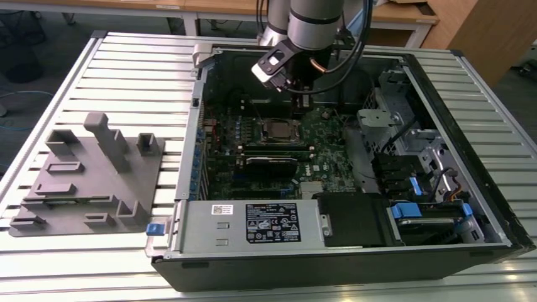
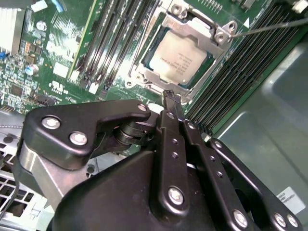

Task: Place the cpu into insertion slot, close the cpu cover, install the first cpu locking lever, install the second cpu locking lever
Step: 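Close the cpu cover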

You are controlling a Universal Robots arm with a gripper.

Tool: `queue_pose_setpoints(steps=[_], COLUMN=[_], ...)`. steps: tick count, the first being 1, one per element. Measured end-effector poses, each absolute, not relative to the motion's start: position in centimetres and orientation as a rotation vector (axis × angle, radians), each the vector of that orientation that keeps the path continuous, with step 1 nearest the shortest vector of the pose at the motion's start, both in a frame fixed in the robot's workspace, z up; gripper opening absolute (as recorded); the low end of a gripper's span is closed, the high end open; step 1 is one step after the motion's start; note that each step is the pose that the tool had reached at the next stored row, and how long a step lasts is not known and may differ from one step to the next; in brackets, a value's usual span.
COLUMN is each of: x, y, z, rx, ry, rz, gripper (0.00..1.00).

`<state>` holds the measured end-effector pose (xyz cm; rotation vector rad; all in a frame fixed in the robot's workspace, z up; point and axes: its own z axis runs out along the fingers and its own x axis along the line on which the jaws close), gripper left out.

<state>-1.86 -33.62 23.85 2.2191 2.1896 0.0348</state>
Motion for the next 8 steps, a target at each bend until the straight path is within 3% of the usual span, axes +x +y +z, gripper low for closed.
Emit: queue_pose_setpoints(steps=[8], x=[-2.68], y=[-33.63], z=[23.59], rx=[2.218], ry=[2.189], rz=[0.032], gripper=[0.11])
